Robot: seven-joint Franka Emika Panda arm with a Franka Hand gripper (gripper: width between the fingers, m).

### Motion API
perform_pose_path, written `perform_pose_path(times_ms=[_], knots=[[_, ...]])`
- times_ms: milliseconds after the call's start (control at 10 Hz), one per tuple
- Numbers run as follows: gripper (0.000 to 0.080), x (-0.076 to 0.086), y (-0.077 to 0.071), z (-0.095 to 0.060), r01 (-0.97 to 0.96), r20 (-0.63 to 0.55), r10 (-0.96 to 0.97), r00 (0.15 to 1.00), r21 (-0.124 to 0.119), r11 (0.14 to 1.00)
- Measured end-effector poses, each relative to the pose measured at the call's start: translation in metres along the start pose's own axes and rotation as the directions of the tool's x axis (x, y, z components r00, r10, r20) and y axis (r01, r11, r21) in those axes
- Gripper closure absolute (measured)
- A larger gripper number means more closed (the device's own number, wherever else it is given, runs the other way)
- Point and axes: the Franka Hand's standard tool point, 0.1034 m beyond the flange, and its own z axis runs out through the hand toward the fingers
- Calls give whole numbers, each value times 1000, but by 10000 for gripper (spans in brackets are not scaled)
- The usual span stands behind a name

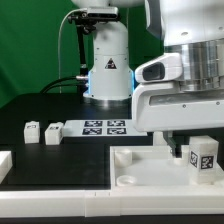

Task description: Assemble one leg

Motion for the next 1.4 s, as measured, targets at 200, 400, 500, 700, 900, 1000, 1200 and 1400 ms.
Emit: perform_pose_path(times_ms=[200,400,500,700,900,1000,1200,1400], knots=[[150,1,0,0,244,3,-244,970,-25,969],[150,1,1,0,257,3,-257,966,-24,966],[279,1,1,0,257,3,-257,966,-24,966],[508,1,2,0,256,3,-256,967,-25,966],[508,1,2,0,250,3,-250,968,-24,968],[508,1,2,0,211,2,-211,977,-23,977],[508,2,2,0,113,-5,-113,994,-20,993],[508,3,5,1,-221,-27,220,975,0,975]])
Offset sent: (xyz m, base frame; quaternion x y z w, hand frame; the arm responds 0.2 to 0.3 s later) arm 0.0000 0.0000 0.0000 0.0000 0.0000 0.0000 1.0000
